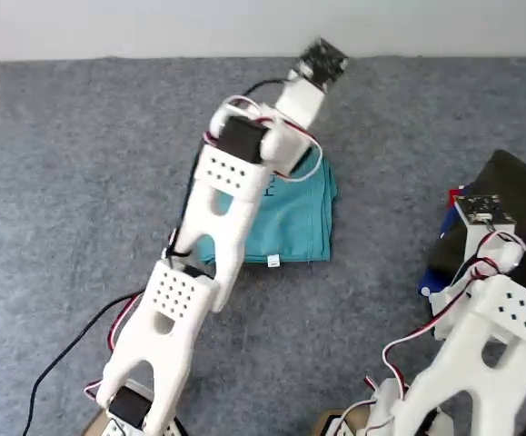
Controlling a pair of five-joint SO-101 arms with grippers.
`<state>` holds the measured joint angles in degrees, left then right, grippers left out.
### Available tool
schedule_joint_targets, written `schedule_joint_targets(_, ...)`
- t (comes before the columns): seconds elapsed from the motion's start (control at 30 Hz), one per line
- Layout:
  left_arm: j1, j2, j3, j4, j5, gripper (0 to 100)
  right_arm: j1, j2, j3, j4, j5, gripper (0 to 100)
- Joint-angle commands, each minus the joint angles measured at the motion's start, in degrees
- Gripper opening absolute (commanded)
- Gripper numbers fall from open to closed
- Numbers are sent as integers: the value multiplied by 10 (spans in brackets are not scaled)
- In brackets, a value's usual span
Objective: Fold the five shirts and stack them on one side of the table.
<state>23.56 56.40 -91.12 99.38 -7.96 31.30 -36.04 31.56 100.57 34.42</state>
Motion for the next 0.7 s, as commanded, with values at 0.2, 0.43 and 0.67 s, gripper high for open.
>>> schedule_joint_targets(0.2, -90, -217, 52, 14, -3, 16, -9, -16, -5, 20, 0, 20)
schedule_joint_targets(0.43, -166, -407, 232, 13, -6, 16, -158, -11, -7, -2, -62, 20)
schedule_joint_targets(0.67, -281, -569, 418, 13, -6, 16, -332, -9, -6, -112, -193, 206)
